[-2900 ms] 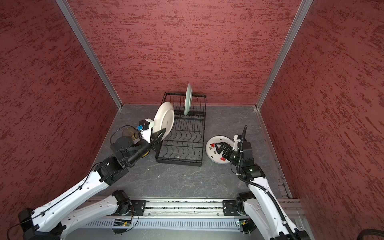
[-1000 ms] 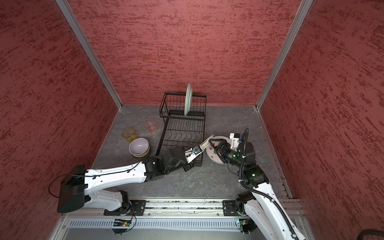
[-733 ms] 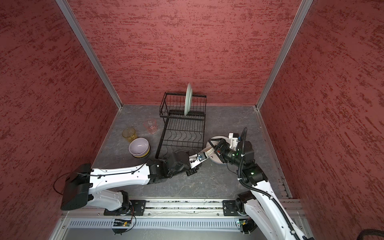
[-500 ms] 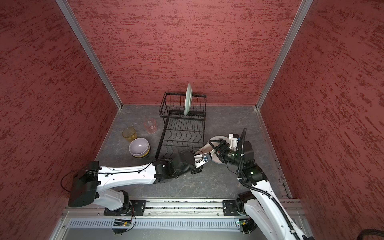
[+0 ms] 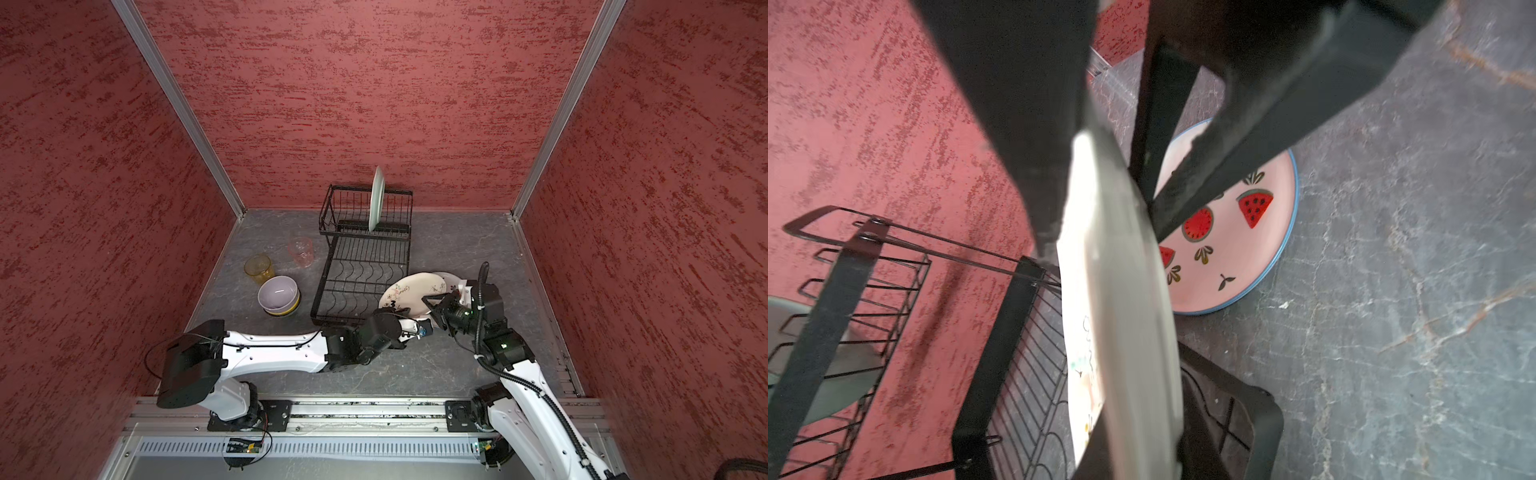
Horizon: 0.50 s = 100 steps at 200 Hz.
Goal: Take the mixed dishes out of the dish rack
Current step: 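Close the right gripper on the white plate rim while the left gripper holds it, then open the left gripper off the white plate while the right gripper holds it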
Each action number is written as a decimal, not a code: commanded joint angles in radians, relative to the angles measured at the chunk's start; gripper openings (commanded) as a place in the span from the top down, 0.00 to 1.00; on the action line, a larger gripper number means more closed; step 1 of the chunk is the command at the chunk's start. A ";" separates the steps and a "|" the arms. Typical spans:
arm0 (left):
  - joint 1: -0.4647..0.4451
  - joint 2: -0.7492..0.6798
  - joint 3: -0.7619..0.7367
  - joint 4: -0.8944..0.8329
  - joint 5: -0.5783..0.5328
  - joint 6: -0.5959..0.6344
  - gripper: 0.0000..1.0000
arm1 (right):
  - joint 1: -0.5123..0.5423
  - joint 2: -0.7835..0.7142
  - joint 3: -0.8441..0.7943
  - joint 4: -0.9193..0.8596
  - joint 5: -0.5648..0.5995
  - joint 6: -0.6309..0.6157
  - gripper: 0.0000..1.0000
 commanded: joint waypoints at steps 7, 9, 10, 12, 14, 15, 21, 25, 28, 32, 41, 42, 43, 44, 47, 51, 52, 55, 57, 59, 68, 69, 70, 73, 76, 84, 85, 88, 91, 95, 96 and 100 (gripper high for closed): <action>-0.017 -0.059 -0.002 0.196 0.081 -0.069 1.00 | 0.003 -0.007 0.021 0.130 -0.006 -0.123 0.84; -0.019 -0.059 -0.004 0.201 0.078 -0.065 1.00 | 0.003 -0.006 0.021 0.130 -0.005 -0.123 0.84; -0.019 -0.058 -0.005 0.203 0.076 -0.064 1.00 | 0.003 -0.006 0.021 0.130 -0.005 -0.123 0.84; -0.021 -0.058 -0.007 0.207 0.073 -0.061 1.00 | 0.002 -0.005 0.021 0.131 -0.005 -0.122 0.85; -0.023 -0.058 -0.010 0.211 0.069 -0.057 1.00 | 0.002 -0.005 0.021 0.132 -0.004 -0.122 0.85; -0.024 -0.058 -0.011 0.215 0.068 -0.055 1.00 | 0.003 -0.004 0.022 0.132 -0.004 -0.123 0.85; -0.028 -0.059 -0.020 0.233 0.058 -0.043 0.94 | 0.002 -0.004 0.023 0.131 -0.004 -0.123 0.85; -0.029 -0.060 -0.028 0.245 0.053 -0.034 0.88 | 0.002 -0.002 0.023 0.130 -0.002 -0.123 0.86; -0.031 -0.061 -0.031 0.253 0.050 -0.032 0.86 | 0.002 -0.002 0.023 0.131 -0.003 -0.123 0.88; -0.031 -0.063 -0.036 0.259 0.049 -0.028 0.84 | 0.000 -0.001 0.023 0.130 -0.001 -0.123 0.90; -0.031 -0.067 -0.042 0.263 0.052 -0.027 0.81 | 0.000 -0.001 0.025 0.132 -0.001 -0.122 0.93; -0.031 -0.068 -0.043 0.264 0.052 -0.027 0.81 | 0.000 0.000 0.025 0.132 -0.002 -0.122 0.94; -0.031 -0.069 -0.044 0.264 0.053 -0.026 0.80 | 0.000 0.000 0.025 0.132 -0.002 -0.122 0.95; -0.031 -0.069 -0.045 0.264 0.053 -0.026 0.80 | 0.000 0.001 0.024 0.131 -0.001 -0.122 0.95; -0.032 -0.070 -0.047 0.268 0.053 -0.026 0.78 | 0.000 0.002 0.025 0.132 -0.001 -0.122 0.98; -0.032 -0.071 -0.049 0.271 0.052 -0.027 0.76 | 0.000 0.002 0.026 0.132 -0.002 -0.122 1.00; -0.032 -0.072 -0.050 0.273 0.052 -0.027 0.75 | -0.001 0.003 0.025 0.132 -0.002 -0.121 1.00; -0.033 -0.072 -0.052 0.276 0.052 -0.026 0.73 | 0.000 0.004 0.025 0.132 -0.001 -0.122 1.00; -0.032 -0.072 -0.054 0.278 0.053 -0.028 0.72 | 0.000 0.003 0.026 0.132 -0.001 -0.122 1.00; -0.033 -0.073 -0.055 0.279 0.053 -0.029 0.70 | -0.001 0.005 0.026 0.132 -0.001 -0.122 1.00; -0.032 -0.073 -0.058 0.284 0.055 -0.030 0.63 | -0.001 0.008 0.025 0.131 0.001 -0.122 1.00; -0.032 -0.072 -0.058 0.284 0.055 -0.030 0.62 | -0.001 0.008 0.025 0.131 0.000 -0.121 1.00; -0.033 -0.072 -0.059 0.285 0.055 -0.030 0.61 | -0.001 0.009 0.024 0.132 0.001 -0.121 1.00; -0.034 -0.073 -0.060 0.287 0.056 -0.030 0.58 | -0.001 0.010 0.023 0.132 0.001 -0.120 1.00; -0.034 -0.072 -0.061 0.290 0.056 -0.030 0.55 | -0.001 0.011 0.024 0.132 0.003 -0.120 1.00; -0.035 -0.070 -0.065 0.297 0.058 -0.030 0.50 | -0.002 0.015 0.023 0.131 0.002 -0.122 1.00; -0.036 -0.070 -0.065 0.297 0.057 -0.030 0.49 | -0.002 0.015 0.023 0.131 0.003 -0.121 1.00; -0.036 -0.070 -0.066 0.299 0.058 -0.031 0.48 | -0.002 0.017 0.021 0.131 0.002 -0.120 1.00; -0.037 -0.070 -0.067 0.300 0.059 -0.032 0.47 | -0.001 0.019 0.020 0.131 0.003 -0.119 1.00; -0.037 -0.069 -0.068 0.304 0.058 -0.032 0.44 | -0.004 0.021 0.020 0.131 0.001 -0.118 1.00; -0.037 -0.069 -0.069 0.304 0.059 -0.032 0.43 | -0.003 0.022 0.019 0.130 0.001 -0.117 1.00; -0.038 -0.069 -0.071 0.307 0.056 -0.033 0.39 | -0.003 0.024 0.018 0.130 0.001 -0.115 1.00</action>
